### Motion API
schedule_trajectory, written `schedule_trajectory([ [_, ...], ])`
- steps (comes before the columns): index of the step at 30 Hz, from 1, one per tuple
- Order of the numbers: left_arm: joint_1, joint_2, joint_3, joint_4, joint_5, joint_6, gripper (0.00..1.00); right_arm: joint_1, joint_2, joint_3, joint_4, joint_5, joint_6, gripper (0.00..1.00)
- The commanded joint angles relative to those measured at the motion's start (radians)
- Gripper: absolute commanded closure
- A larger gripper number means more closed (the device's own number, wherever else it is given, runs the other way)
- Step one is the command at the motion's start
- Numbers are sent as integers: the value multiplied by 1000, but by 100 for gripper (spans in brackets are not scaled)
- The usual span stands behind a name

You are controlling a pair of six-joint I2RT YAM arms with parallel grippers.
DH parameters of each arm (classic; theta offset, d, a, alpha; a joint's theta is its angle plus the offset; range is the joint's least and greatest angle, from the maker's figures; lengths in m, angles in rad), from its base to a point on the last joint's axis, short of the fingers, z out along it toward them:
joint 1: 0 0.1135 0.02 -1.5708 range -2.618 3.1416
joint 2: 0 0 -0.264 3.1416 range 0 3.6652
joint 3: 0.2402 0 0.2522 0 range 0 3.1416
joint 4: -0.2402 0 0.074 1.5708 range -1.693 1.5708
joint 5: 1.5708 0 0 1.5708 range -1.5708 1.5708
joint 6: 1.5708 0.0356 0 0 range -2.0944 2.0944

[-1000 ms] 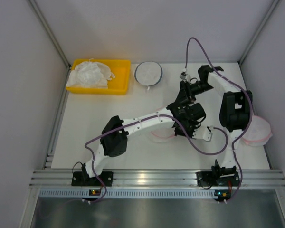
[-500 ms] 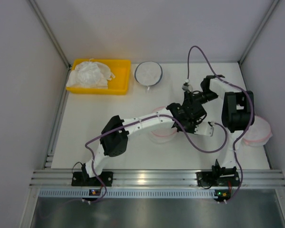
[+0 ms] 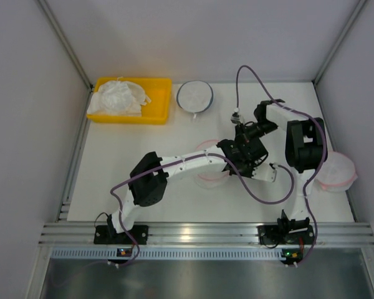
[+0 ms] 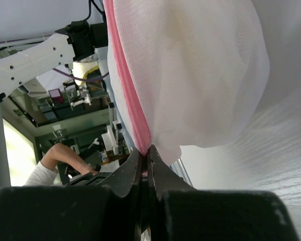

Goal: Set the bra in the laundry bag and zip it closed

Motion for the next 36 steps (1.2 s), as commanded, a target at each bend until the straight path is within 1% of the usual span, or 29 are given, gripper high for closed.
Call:
schedule_trajectory([
  [1, -23, -94, -33, 37, 36, 7, 100, 9, 2, 85, 50, -8, 81, 100],
  [6, -58, -116, -87, 38, 62, 2, 100, 12, 63, 179, 181, -52, 205, 100],
  [9, -69, -125, -107, 38, 100, 1, 100, 18, 85, 207, 224, -60, 238, 100],
  [11, -72, -125, -109, 38, 102, -1, 100, 24, 96, 228, 218, -63, 238, 100],
  [12, -72, -122, -106, 38, 94, -1, 100, 29, 88, 233, 204, -60, 238, 89],
  [13, -71, -122, -103, 43, 84, -1, 100, 29, 82, 233, 196, -56, 230, 74],
  [14, -71, -114, -100, 48, 38, -2, 100, 28, 71, 228, 186, -27, 222, 52],
  [15, -71, -110, -95, 54, 19, -2, 100, 24, 44, 225, 170, -5, 212, 45],
  [16, -69, -104, -87, 58, 5, -10, 100, 21, 30, 216, 137, 15, 192, 41],
  [18, -66, -87, -58, 58, -19, -21, 100, 3, -15, 201, 108, 79, 147, 30],
  [20, -62, -76, -44, 58, -25, -32, 100, -20, -41, 149, 100, 136, 136, 29],
  [23, -62, -58, -20, 57, -38, -33, 100, -31, -82, 77, 57, 177, 84, 31],
  [27, -55, -48, -1, 69, -59, -36, 100, -52, -148, -20, 101, 213, 109, 29],
  [30, -54, -45, 2, 69, -64, -35, 100, -57, -159, -78, 124, 228, 121, 28],
  [31, -54, -44, 2, 69, -67, -35, 100, -58, -156, -103, 121, 224, 121, 29],
  [32, -54, -44, 2, 69, -70, -36, 100, -58, -151, -111, 112, 178, 109, 31],
  [34, -52, -45, -3, 69, -70, -35, 100, -60, -125, -124, 63, 106, 77, 41],
  [35, -52, -48, -6, 69, -68, -33, 100, -58, -113, -123, 43, 36, 60, 46],
  [36, -52, -50, -7, 69, -67, -29, 100, -58, -87, -117, -7, 11, 41, 59],
])
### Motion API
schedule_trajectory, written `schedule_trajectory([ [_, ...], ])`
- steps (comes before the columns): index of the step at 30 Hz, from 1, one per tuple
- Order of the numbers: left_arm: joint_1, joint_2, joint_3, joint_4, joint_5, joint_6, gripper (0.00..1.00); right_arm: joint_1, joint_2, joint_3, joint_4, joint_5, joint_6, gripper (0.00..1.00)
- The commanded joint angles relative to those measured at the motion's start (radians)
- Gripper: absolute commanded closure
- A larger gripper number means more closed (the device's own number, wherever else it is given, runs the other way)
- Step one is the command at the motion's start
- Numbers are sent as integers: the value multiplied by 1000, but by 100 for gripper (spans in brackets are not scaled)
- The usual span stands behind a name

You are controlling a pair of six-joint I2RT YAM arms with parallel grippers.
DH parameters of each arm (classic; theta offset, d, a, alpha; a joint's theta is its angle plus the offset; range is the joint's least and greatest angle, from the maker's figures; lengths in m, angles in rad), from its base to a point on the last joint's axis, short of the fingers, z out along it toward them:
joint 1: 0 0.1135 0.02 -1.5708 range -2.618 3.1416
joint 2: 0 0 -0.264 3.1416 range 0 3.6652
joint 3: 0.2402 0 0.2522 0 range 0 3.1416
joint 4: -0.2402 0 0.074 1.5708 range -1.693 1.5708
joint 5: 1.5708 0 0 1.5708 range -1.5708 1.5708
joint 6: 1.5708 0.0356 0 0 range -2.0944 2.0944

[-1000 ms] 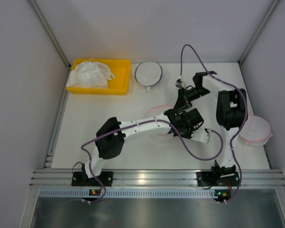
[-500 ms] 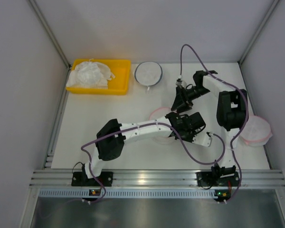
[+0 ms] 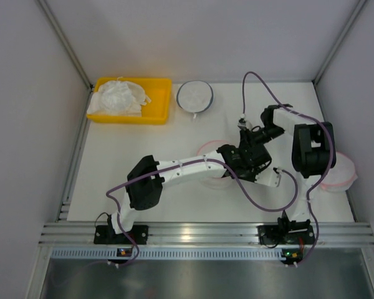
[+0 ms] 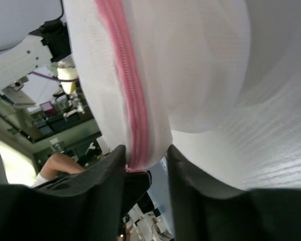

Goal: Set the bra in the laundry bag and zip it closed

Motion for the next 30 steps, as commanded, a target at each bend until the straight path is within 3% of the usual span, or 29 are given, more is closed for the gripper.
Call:
schedule_trajectory([
  [1, 3, 4, 30, 33, -10, -7, 100, -3, 30, 28, -101, -157, -91, 67],
  [2, 3, 2, 29, 31, -4, -9, 100, -2, 40, 38, -118, -183, -97, 79],
  [5, 1, -7, 18, 31, 21, -6, 100, -2, 47, 80, -120, -191, -96, 100],
  [13, -23, -47, -59, 28, 78, -20, 100, -5, 102, 259, -31, -154, 10, 100],
  [19, -34, -73, -109, 24, 111, -44, 100, 3, 177, 377, -67, -180, -10, 100],
  [20, -34, -71, -112, 24, 112, -43, 100, 7, 185, 387, -69, -176, -8, 96],
  [21, -34, -71, -112, 24, 105, -43, 100, 10, 194, 396, -80, -170, -7, 84],
  [23, -31, -65, -96, 24, 84, -32, 100, 12, 185, 408, -103, -136, -22, 49],
  [26, -19, -47, -51, 24, 78, -35, 100, -2, 110, 395, -146, -32, -74, 31],
  [30, -3, -22, -8, 24, 47, -26, 100, -55, 50, 349, -172, 39, -103, 28],
])
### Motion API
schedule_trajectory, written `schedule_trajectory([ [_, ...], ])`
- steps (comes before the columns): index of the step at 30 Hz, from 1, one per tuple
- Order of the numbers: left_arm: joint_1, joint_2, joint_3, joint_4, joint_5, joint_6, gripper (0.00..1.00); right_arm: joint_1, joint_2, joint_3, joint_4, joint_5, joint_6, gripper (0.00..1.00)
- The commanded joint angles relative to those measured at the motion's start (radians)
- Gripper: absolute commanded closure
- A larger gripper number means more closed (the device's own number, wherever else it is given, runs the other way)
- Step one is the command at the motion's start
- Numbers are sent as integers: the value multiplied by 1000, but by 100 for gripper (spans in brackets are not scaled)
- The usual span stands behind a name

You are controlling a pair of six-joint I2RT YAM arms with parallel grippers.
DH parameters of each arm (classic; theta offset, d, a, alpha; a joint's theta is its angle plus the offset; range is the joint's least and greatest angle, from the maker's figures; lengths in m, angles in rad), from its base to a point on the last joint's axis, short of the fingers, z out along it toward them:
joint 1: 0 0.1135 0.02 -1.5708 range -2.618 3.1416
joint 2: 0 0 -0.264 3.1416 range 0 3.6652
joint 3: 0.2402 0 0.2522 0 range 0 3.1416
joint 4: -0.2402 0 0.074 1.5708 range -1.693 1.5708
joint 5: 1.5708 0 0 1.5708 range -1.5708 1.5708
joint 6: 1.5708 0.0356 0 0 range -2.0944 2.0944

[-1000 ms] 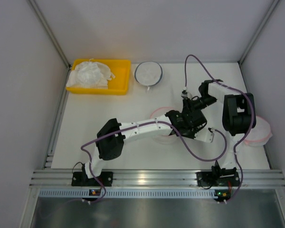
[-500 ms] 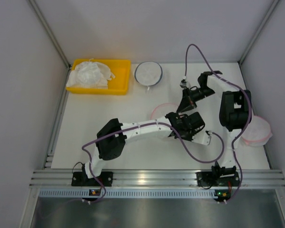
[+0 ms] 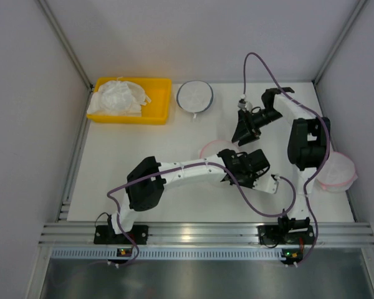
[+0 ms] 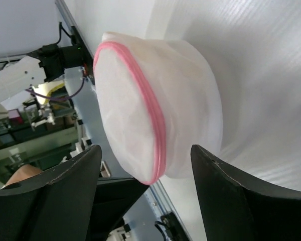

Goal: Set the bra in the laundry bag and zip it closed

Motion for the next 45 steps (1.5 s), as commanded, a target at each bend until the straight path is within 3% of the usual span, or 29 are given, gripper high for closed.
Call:
schedule_trajectory([
  [1, 21, -10, 80, 18, -12, -14, 100, -60, -113, -31, -100, 64, -66, 27],
  [10, 25, 19, 129, 19, -31, -27, 100, -142, -193, -223, -100, -39, -53, 27],
  [14, 33, 38, 156, 19, -49, -38, 100, -119, -158, -284, -118, -174, -68, 31],
  [19, 36, 58, 175, 21, -66, -47, 100, -25, -149, -304, -112, -174, -71, 38],
  [22, 36, 62, 179, 21, -71, -51, 100, 6, -141, -297, -120, -168, -77, 58],
  [23, 36, 59, 173, 21, -72, -51, 100, 9, -134, -289, -128, -168, -82, 71],
  [25, 36, 50, 161, 19, -68, -50, 100, 9, -123, -252, -154, -166, -97, 85],
  [26, 36, 45, 144, 19, -62, -51, 100, 9, -112, -239, -160, -166, -103, 97],
  [27, 38, 38, 137, 18, -45, -51, 100, 10, -107, -213, -163, -165, -99, 100],
  [45, 13, -82, -98, 10, 63, -87, 100, -25, -26, -47, -63, -145, 5, 100],
])
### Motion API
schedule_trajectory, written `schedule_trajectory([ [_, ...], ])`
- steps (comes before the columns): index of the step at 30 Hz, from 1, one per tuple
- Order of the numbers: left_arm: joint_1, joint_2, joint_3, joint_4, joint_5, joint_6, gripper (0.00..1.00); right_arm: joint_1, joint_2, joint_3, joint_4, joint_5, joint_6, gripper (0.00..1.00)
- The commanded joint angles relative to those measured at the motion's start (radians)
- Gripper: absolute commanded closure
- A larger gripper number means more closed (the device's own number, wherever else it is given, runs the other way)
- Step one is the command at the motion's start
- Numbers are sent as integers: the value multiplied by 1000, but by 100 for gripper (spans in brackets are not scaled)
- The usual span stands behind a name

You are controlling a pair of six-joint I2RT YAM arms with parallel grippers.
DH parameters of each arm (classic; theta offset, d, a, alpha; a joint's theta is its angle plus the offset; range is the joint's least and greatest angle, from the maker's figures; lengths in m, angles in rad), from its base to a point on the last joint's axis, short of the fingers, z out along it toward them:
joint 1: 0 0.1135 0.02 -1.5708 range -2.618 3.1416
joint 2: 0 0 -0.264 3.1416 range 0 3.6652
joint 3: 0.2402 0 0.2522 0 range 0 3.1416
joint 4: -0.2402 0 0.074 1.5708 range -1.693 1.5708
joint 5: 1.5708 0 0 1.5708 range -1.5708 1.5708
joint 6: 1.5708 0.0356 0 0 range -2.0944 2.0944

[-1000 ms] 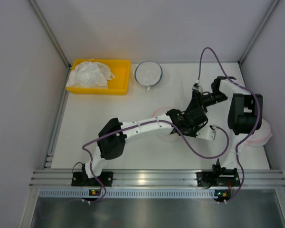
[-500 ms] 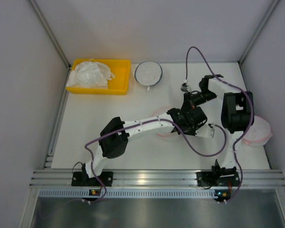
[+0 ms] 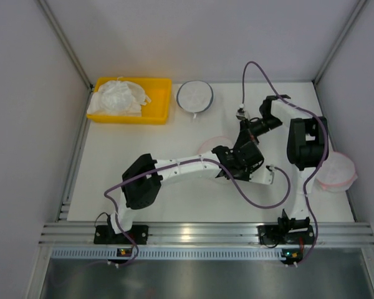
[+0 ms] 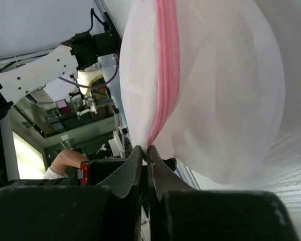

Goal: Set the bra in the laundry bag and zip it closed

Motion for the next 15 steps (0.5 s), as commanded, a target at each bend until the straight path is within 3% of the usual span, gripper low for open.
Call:
schedule_trajectory([
  [1, -32, -52, -41, -72, 105, -57, 100, -25, -14, 81, 6, -38, 44, 100],
  [3, -29, -47, -27, -70, 105, -69, 100, -25, -14, 90, 13, -37, 54, 100],
  [7, -10, -35, 29, -72, 98, -77, 65, -26, -10, 107, 14, -38, 54, 100],
  [8, -4, -35, 42, -72, 98, -75, 50, -26, -8, 109, 20, -38, 57, 100],
  [9, 11, -36, 54, -72, 98, -74, 45, -28, -8, 112, 26, -38, 62, 100],
  [11, 37, -40, 98, -72, 101, -80, 19, -32, -7, 110, 43, -47, 73, 100],
  [15, 101, -76, 186, -72, 164, -117, 11, -57, -13, 97, 160, -43, 149, 100],
])
